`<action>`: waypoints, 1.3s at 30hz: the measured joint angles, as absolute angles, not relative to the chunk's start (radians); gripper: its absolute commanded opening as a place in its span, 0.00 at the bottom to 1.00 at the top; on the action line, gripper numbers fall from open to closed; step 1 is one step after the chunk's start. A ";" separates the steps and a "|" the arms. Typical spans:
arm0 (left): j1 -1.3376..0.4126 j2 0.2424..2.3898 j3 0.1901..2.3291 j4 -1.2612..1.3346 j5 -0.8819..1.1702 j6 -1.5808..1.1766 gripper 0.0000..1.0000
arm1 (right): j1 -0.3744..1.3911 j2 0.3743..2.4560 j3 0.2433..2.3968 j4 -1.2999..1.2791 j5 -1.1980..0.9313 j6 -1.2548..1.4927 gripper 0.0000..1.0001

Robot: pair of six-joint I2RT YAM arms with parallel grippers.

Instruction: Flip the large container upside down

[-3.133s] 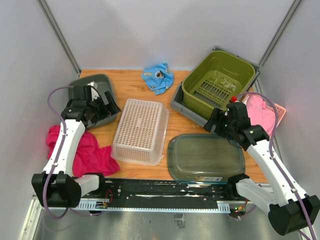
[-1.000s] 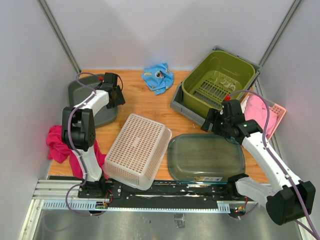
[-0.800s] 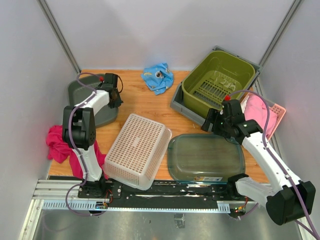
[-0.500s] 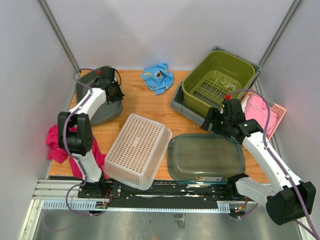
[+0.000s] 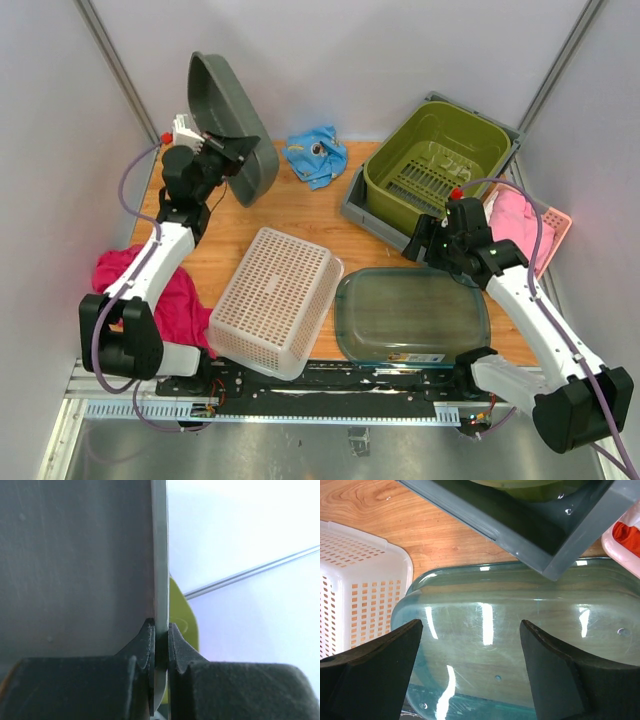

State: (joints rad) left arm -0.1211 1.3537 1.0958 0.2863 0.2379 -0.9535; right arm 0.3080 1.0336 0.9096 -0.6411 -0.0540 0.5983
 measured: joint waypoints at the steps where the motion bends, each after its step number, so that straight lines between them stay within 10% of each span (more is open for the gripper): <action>1: -0.121 1.352 1.038 0.380 0.237 -1.008 0.00 | 0.308 1.032 0.910 -0.641 -0.054 0.598 0.81; 15: -0.121 1.552 0.594 1.401 0.151 -1.414 0.00 | 0.308 1.035 0.910 -0.641 -0.060 0.596 0.80; 29: -0.099 1.614 0.410 1.532 0.060 -1.464 0.01 | 0.308 1.033 0.904 -0.641 -0.060 0.585 0.80; 36: -0.096 1.541 0.276 1.533 0.012 -1.485 0.23 | 0.308 1.033 0.902 -0.640 -0.061 0.579 0.81; 39: -0.096 1.521 0.181 1.530 0.013 -1.495 0.49 | 0.308 1.033 0.897 -0.639 -0.068 0.578 0.81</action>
State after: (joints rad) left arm -0.0956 1.5208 0.1810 1.5295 0.0128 -1.4948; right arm 0.3080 1.0332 0.8970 -0.6392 -0.0677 0.5781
